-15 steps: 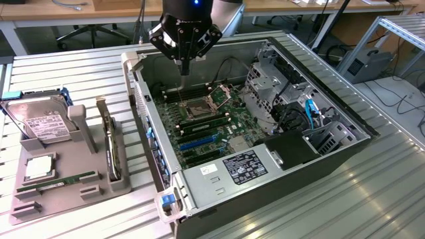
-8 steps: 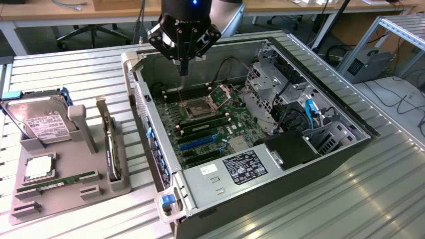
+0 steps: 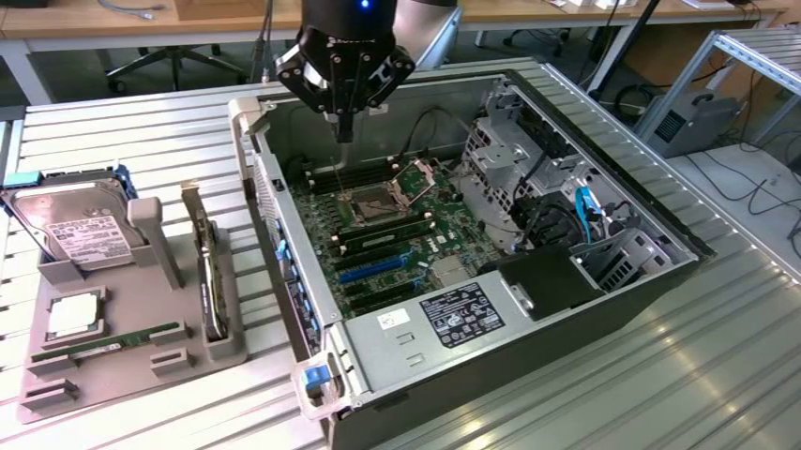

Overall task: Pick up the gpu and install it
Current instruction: 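Reach for the gpu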

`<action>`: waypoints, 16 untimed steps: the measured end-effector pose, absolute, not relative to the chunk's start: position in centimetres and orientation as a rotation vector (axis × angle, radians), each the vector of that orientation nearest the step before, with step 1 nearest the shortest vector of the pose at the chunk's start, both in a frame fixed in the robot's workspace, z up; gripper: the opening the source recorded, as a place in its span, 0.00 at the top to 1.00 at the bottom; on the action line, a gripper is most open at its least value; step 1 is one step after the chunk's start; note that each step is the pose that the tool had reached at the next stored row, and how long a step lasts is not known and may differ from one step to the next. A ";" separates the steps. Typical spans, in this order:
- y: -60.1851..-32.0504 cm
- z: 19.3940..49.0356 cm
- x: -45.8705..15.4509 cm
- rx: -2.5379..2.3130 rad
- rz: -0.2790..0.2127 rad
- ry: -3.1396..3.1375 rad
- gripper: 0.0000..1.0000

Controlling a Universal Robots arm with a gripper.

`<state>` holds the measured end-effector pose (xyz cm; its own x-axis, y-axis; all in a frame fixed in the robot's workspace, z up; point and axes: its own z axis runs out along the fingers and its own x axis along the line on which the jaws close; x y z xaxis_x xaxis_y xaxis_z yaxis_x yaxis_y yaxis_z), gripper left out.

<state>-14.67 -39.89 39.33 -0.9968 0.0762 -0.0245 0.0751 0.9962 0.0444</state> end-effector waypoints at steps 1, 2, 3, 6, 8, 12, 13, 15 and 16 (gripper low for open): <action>-39.9 39.3 -14.7 0.118 0.068 3.112 0.89; -39.9 39.3 -14.7 0.118 0.068 3.112 0.89; -39.9 39.3 -14.7 0.118 0.068 3.113 0.89; -39.9 39.3 -14.8 0.118 0.068 3.112 0.89; -39.9 39.3 -14.9 0.118 0.068 3.112 0.89; -39.9 39.3 -14.9 0.118 0.068 3.112 0.89; -39.9 39.3 -15.0 0.118 0.068 3.113 0.89; -39.9 39.3 -15.0 0.118 0.068 3.112 0.89; -39.9 39.3 -15.0 0.118 0.068 3.113 0.89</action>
